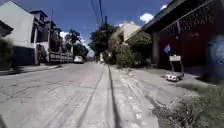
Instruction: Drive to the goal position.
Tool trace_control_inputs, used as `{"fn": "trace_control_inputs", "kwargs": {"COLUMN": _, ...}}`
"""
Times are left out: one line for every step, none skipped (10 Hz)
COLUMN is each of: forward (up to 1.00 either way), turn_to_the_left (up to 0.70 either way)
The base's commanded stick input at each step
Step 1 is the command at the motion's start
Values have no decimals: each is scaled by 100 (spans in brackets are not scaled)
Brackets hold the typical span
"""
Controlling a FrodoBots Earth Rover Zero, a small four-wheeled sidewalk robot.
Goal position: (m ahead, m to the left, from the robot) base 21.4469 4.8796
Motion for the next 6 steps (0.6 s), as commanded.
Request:
{"fn": "trace_control_inputs", "kwargs": {"forward": 70, "turn_to_the_left": 0}}
{"fn": "trace_control_inputs", "kwargs": {"forward": 70, "turn_to_the_left": 0}}
{"fn": "trace_control_inputs", "kwargs": {"forward": 70, "turn_to_the_left": 0}}
{"fn": "trace_control_inputs", "kwargs": {"forward": 70, "turn_to_the_left": 0}}
{"fn": "trace_control_inputs", "kwargs": {"forward": 70, "turn_to_the_left": 0}}
{"fn": "trace_control_inputs", "kwargs": {"forward": 70, "turn_to_the_left": 1}}
